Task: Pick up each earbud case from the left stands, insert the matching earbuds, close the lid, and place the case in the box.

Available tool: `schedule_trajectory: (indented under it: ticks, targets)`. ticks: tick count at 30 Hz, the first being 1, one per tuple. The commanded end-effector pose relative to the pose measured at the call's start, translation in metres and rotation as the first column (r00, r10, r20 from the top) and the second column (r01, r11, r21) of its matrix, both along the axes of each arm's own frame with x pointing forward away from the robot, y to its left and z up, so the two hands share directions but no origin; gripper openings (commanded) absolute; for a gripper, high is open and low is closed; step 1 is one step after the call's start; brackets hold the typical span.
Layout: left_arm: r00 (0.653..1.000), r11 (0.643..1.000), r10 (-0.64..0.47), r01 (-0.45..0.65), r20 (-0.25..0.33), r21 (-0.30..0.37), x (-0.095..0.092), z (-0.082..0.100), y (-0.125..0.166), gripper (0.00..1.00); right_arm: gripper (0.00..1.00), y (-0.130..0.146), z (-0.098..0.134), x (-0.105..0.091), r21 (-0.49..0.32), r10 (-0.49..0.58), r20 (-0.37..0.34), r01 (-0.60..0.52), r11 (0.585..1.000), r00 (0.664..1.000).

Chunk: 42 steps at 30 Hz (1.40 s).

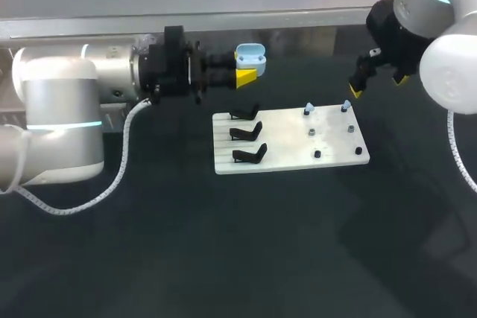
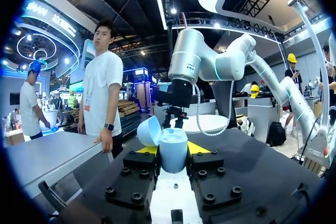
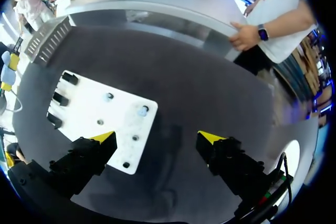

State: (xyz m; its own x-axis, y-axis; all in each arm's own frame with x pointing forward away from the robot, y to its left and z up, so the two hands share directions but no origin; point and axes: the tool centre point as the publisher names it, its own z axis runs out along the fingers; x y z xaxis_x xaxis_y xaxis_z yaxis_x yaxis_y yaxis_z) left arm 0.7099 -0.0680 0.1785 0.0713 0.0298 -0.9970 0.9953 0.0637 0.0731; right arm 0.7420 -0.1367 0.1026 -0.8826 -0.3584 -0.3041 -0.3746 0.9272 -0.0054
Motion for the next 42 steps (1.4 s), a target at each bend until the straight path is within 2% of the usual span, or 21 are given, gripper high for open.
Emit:
schedule_trajectory:
  ticks: [1, 10, 14, 17, 27, 36, 40, 41, 42]
  targets:
    - [0.998, 0.998, 0.056, -0.056, -0.003, -0.011, -0.006, -0.003, 0.0, 0.0, 1.0, 0.006, -0.006, 0.007, -0.011, 0.001, -0.009, -0.001, 1.0, 1.0]
    - [0.998, 0.998, 0.056, -0.056, -0.003, -0.011, -0.006, -0.003, 0.0, 0.0, 1.0, 0.018, -0.029, 0.01, -0.134, 0.041, -0.024, -0.044, 0.99, 0.999]
    - [0.998, 0.998, 0.056, -0.056, -0.003, -0.011, -0.006, -0.003, 0.0, 0.0, 1.0, 0.023, -0.034, 0.008, -0.161, 0.012, -0.019, -0.015, 0.987, 1.0]
    - [0.998, 0.998, 0.056, -0.056, -0.003, -0.011, -0.006, -0.003, 0.0, 0.0, 1.0, 0.027, -0.039, 0.007, -0.154, -0.01, -0.023, 0.006, 0.988, 1.0]
    - [0.998, 0.998, 0.056, -0.056, -0.003, -0.011, -0.006, -0.003, 0.0, 0.0, 1.0, 0.039, -0.05, 0.011, -0.208, -0.019, -0.022, 0.014, 0.978, 1.0]
    - [0.998, 0.998, 0.056, -0.056, -0.003, -0.011, -0.006, -0.003, 0.0, 0.0, 1.0, 0.035, -0.059, 0.017, -0.208, -0.016, -0.036, 0.009, 0.978, 0.999]
    - [0.998, 0.998, 0.056, -0.056, -0.003, -0.011, -0.006, -0.003, 0.0, 0.0, 0.9, 0.037, -0.062, 0.019, -0.205, -0.012, -0.043, 0.003, 0.979, 0.999]
    - [0.998, 0.998, 0.056, -0.056, -0.003, -0.011, -0.006, -0.003, 0.0, 0.0, 0.76, 0.038, -0.063, 0.019, -0.204, -0.011, -0.045, 0.002, 0.979, 0.999]
    - [0.998, 0.998, 0.056, -0.056, -0.003, -0.011, -0.006, -0.003, 0.0, 0.0, 0.67, 0.038, -0.064, 0.019, -0.204, -0.011, -0.046, 0.002, 0.979, 0.999]
